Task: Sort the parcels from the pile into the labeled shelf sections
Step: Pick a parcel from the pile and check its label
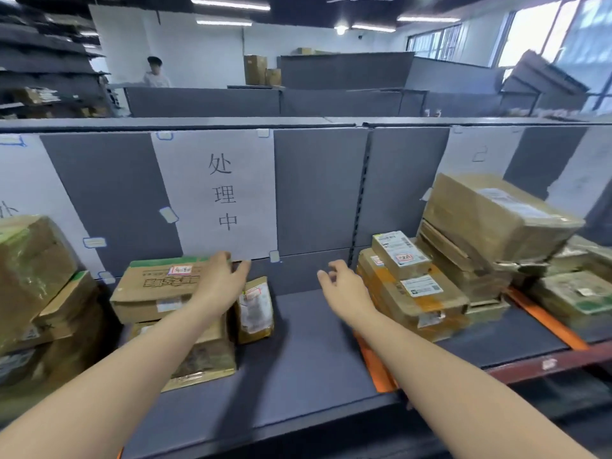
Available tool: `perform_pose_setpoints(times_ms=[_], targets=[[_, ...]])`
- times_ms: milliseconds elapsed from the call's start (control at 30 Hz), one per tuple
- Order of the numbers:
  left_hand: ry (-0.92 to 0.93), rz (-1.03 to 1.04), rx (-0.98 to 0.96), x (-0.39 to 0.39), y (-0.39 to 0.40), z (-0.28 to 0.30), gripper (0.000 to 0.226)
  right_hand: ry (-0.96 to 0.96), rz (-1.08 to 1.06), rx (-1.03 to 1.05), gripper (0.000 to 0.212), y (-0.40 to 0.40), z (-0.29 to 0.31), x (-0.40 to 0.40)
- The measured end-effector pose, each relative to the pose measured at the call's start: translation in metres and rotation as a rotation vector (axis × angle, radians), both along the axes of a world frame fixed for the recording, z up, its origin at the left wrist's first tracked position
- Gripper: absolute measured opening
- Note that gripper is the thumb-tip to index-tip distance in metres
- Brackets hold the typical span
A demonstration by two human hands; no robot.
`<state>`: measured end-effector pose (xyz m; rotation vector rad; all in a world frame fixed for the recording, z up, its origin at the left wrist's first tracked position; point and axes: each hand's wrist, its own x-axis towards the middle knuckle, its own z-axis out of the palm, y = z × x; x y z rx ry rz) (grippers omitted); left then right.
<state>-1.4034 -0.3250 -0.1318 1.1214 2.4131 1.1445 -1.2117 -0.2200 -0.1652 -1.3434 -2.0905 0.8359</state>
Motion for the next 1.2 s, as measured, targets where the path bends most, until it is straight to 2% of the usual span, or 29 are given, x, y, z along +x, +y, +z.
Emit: perform_pose_setpoints(times_ms=[100,267,633,933,1200], targets=[[0.022,-0.039,-0.025,0.04,0.011,0.0,0.053,0.007,-0.039,0.002,0.045,0.001,0.001,0.042],[-0.007,-0.13,-0.035,0.113,0.024,0.0,0.058,-0.028,-0.031,0.014,0.047,0.006,0.006,0.113],[-0.064,-0.423,-0.113,0.298,0.051,-0.004,0.057,-0.044,-0.175,0.02,0.035,-0.002,0.001,0.294],[-0.017,-0.662,-0.164,0.421,0.094,-0.006,0.056,-0.027,-0.389,-0.067,0.047,0.004,-0.006,0.423],[-0.036,-0.842,-0.198,0.493,0.149,-0.01,0.056,-0.057,-0.534,-0.117,0.05,0.027,-0.011,0.494]])
